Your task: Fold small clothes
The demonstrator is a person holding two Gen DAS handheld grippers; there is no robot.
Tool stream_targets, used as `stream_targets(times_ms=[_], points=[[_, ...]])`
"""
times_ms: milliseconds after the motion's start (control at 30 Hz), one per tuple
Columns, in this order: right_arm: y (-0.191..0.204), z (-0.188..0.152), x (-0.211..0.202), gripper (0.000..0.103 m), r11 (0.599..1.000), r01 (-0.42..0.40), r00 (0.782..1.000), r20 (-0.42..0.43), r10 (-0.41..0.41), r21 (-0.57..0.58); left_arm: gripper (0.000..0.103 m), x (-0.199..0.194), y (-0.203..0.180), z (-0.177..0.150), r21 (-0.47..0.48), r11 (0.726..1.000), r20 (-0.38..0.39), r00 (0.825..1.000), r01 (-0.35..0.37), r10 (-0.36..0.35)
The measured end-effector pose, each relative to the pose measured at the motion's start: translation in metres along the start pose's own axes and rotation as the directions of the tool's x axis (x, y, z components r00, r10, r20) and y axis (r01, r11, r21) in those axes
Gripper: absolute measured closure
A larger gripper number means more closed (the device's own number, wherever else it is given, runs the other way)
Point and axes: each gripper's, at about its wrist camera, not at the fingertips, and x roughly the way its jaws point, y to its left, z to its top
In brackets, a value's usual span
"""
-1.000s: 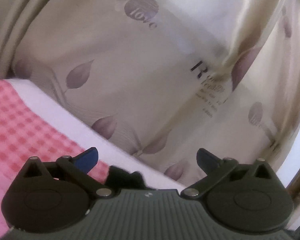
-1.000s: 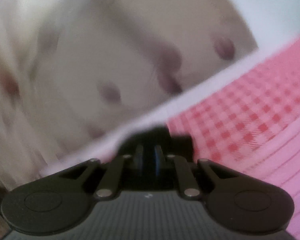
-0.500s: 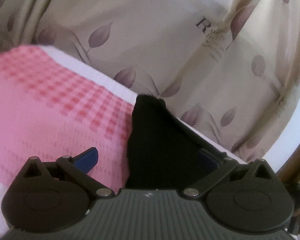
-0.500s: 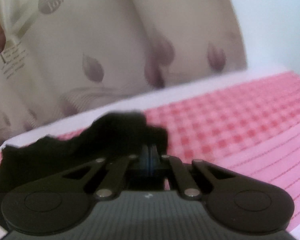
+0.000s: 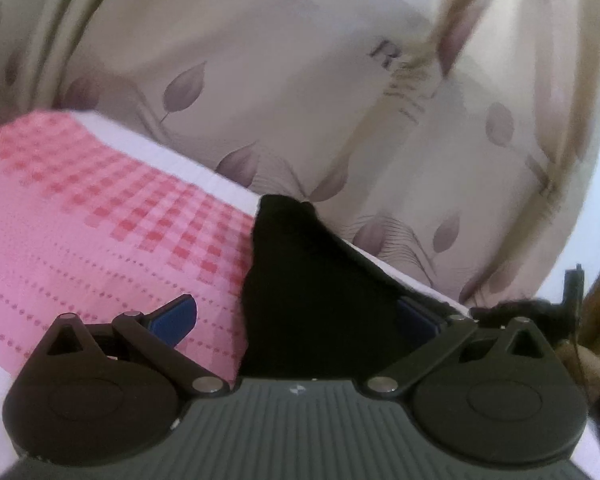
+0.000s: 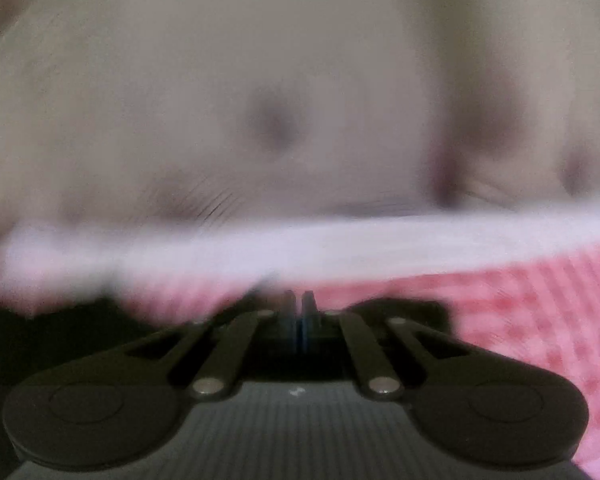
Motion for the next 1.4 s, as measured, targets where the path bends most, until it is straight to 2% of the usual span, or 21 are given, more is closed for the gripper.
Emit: stream_targets(times_ms=[67, 100, 200, 267, 300, 433, 533, 700, 800, 867, 900, 967, 1000, 1067, 1133, 1200, 1233, 1267, 1300, 1333, 1400], points=[[-0.039, 0.002, -0.014, 0.099, 0.966, -0.017, 0.996, 0.087, -0.006, 0.257, 0.0, 0.002, 0.006, 0.001, -0.041, 0.999, -0.015, 1.0, -0.017, 0.016], [-0.049, -0.001, -0.026, 0.099, 0.956, -0.059, 0.992, 0.126, 0.024, 0.286, 0.0, 0.003, 0.009, 0.002, -0.061, 0.998, -0.022, 1.0, -0.021, 0.02], [-0.058, -0.016, -0.079, 0.099, 0.973, -0.101, 0.983, 0.171, 0.065, 0.208, 0.0, 0.003, 0.014, 0.003, -0.091, 0.995, -0.023, 0.999, -0.032, 0.03], [-0.065, -0.036, -0.116, 0.099, 0.976, -0.158, 0.982, 0.124, 0.14, 0.15, 0.0, 0.002, 0.012, 0.003, -0.082, 0.996, -0.029, 0.999, -0.025, 0.022], [-0.065, -0.047, -0.132, 0.098, 0.981, -0.156, 0.985, 0.096, 0.146, 0.117, 0.0, 0.002, 0.011, 0.003, -0.071, 0.997, -0.031, 0.999, -0.017, 0.015], [-0.049, -0.108, -0.18, 0.096, 0.986, -0.116, 0.993, -0.033, 0.113, -0.116, 0.0, 0.001, 0.001, 0.001, -0.004, 1.0, -0.031, 1.0, 0.002, -0.002], [-0.037, -0.142, -0.188, 0.096, 0.975, -0.094, 0.993, -0.091, 0.077, -0.2, 0.0, 0.001, -0.001, 0.0, 0.008, 1.0, -0.026, 1.0, -0.002, 0.003], [-0.044, -0.141, -0.192, 0.103, 0.988, -0.067, 0.997, -0.037, 0.063, -0.138, 0.0, 0.0, 0.004, 0.0, -0.019, 0.999, -0.02, 0.999, -0.027, 0.027], [-0.066, -0.137, -0.204, 0.103, 0.993, 0.047, 0.999, -0.004, -0.047, -0.111, 0.0, -0.001, 0.006, 0.001, -0.036, 0.999, -0.02, 0.999, -0.04, 0.04], [-0.086, -0.136, -0.21, 0.102, 0.999, 0.009, 1.0, -0.013, -0.009, -0.031, 0.0, 0.0, 0.006, 0.001, -0.038, 0.998, -0.022, 0.999, -0.042, 0.042], [-0.088, -0.138, -0.219, 0.103, 0.999, -0.04, 0.999, 0.023, 0.04, -0.021, 0.0, 0.0, 0.006, 0.001, -0.034, 0.999, -0.022, 0.999, -0.042, 0.041], [-0.083, -0.133, -0.228, 0.101, 0.997, -0.075, 0.996, 0.054, 0.076, -0.02, 0.0, 0.0, 0.004, 0.001, -0.025, 0.999, -0.019, 0.999, -0.037, 0.037], [-0.079, -0.13, -0.226, 0.097, 0.995, -0.091, 0.995, 0.045, 0.093, -0.037, 0.0, 0.0, 0.003, 0.001, -0.021, 0.999, -0.019, 0.999, -0.037, 0.037], [-0.065, -0.122, -0.216, 0.081, 0.992, -0.101, 0.994, 0.022, 0.103, -0.081, 0.0, 0.0, 0.003, 0.0, -0.014, 0.999, -0.02, 0.999, -0.039, 0.039], [-0.049, -0.116, -0.202, 0.047, 0.987, -0.086, 0.996, 0.002, 0.087, -0.133, 0.0, 0.0, 0.003, 0.0, -0.018, 0.999, -0.018, 0.999, -0.042, 0.041], [-0.036, -0.114, -0.186, 0.043, 0.979, -0.103, 0.995, -0.023, 0.101, -0.175, 0.0, 0.001, 0.004, 0.0, -0.022, 0.999, -0.021, 0.999, -0.043, 0.043], [-0.031, -0.114, -0.18, 0.046, 0.975, -0.115, 0.993, -0.037, 0.11, -0.192, 0.0, 0.001, 0.004, 0.0, -0.022, 0.999, -0.021, 0.999, -0.044, 0.044], [-0.025, -0.117, -0.176, 0.058, 0.969, -0.11, 0.994, -0.051, 0.101, -0.222, 0.0, 0.001, 0.004, 0.0, -0.022, 0.999, -0.02, 0.999, -0.045, 0.044], [-0.019, -0.119, -0.171, 0.092, 0.964, -0.055, 0.997, -0.065, 0.04, -0.259, 0.0, 0.001, 0.004, 0.0, -0.021, 0.999, -0.021, 0.999, -0.044, 0.044], [-0.017, -0.12, -0.173, 0.094, 0.962, -0.014, 0.998, -0.058, -0.002, -0.273, 0.0, 0.001, 0.004, 0.0, -0.021, 0.999, -0.022, 0.999, -0.045, 0.044], [-0.026, -0.115, -0.183, 0.095, 0.971, -0.012, 0.999, -0.033, 0.004, -0.238, 0.0, 0.0, 0.005, 0.0, -0.023, 0.999, -0.022, 0.999, -0.044, 0.043]])
